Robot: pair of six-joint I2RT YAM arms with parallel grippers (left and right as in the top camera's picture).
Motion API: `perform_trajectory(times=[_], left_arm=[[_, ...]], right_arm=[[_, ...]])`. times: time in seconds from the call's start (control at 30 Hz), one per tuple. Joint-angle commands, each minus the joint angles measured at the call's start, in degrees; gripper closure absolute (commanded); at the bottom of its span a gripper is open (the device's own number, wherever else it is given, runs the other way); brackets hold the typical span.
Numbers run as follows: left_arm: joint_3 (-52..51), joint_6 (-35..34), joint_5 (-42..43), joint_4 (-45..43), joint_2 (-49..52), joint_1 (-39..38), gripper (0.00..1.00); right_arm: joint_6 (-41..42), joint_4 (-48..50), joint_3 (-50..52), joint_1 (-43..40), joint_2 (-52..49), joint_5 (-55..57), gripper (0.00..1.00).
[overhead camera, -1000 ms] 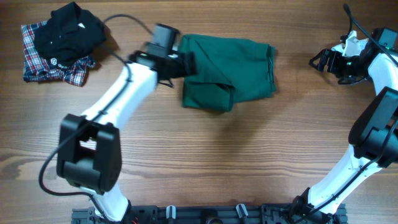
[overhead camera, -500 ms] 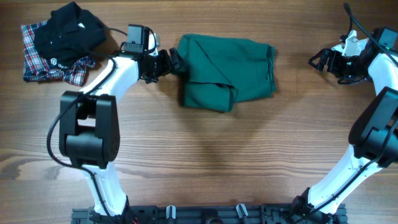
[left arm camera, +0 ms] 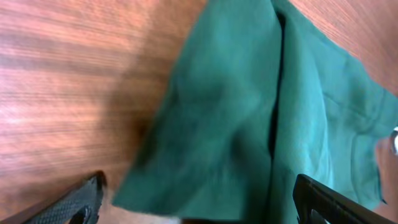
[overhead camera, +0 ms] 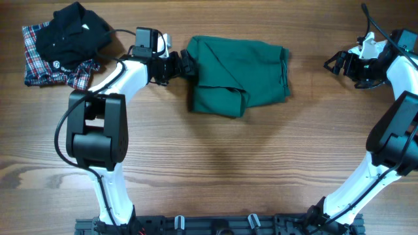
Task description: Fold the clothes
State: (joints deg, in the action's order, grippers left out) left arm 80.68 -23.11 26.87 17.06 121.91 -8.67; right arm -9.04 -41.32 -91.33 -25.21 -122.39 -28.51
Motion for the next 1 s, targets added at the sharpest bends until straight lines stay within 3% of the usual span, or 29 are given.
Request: perform_trajectory(times=[0.0, 0.13, 0.3, 0.8, 0.9, 0.97], left_arm=[[0.4, 3.2, -1.6, -0.8, 2.3, -0.1, 0.03], [0.4, 3.2, -0.2, -1.2, 2.6, -0.1, 0.06], [0.4, 3.2, 9.8, -2.0, 2.6, -1.4, 0.04], [0.4, 3.2, 10.8, -2.1, 2.6, -5.7, 0.04], [0.4, 3.2, 10.8, -2.5, 2.6, -5.7, 0.14], [0.4, 3.2, 10.8, -3.1, 2.6, -5.7, 0.35]], right_arm=[[0.2, -0.1, -0.9, 0.3, -1.1, -1.6, 0.0], [0.2, -0.1, -0.9, 0.3, -1.1, -1.6, 0.0], [0.2, -0.1, -0.9, 0.3, -1.1, -1.6, 0.0], [0.2, -0.1, -0.9, 0.3, -1.1, -1.6, 0.0], [0.2, -0.1, -0.9, 0.3, -1.1, -1.6, 0.0], [0.2, -0.2, -0.9, 0.3, -1.1, -1.6, 0.0]])
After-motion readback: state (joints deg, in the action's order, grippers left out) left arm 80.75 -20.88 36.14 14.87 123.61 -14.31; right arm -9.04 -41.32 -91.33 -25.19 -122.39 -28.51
